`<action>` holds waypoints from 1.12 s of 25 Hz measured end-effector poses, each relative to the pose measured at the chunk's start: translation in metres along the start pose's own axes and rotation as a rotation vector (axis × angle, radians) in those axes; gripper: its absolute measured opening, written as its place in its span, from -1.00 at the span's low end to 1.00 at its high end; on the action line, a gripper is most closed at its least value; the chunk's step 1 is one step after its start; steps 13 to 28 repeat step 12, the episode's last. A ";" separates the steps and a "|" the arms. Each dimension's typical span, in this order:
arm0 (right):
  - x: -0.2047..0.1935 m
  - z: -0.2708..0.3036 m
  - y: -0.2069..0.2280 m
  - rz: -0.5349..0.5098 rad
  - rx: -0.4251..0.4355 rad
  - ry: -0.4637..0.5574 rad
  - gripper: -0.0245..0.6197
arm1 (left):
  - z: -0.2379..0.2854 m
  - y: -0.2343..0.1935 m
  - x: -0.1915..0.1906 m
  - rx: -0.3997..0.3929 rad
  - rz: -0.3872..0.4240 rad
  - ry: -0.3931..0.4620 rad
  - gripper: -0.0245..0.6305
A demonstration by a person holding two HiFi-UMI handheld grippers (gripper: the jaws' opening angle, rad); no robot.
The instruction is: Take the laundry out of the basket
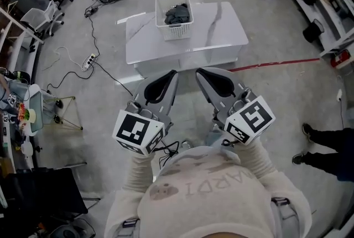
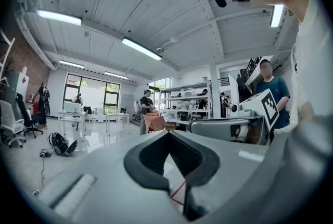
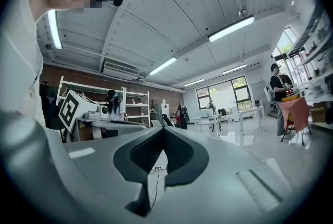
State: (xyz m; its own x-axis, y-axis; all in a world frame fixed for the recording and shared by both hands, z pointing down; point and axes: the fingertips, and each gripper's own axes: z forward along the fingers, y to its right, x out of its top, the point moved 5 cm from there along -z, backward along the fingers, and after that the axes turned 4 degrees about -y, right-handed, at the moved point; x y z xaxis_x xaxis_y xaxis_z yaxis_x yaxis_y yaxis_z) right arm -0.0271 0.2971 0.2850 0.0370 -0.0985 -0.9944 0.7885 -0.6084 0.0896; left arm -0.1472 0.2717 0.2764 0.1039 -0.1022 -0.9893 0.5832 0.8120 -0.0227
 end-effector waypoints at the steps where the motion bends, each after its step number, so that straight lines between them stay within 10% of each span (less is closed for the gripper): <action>1: 0.000 0.000 -0.005 -0.002 -0.003 -0.001 -0.84 | -0.004 0.000 0.000 -0.004 -0.003 0.003 -0.92; 28: 0.001 0.006 -0.033 -0.001 0.002 -0.005 -0.84 | -0.030 -0.004 -0.004 -0.018 -0.014 0.034 -0.92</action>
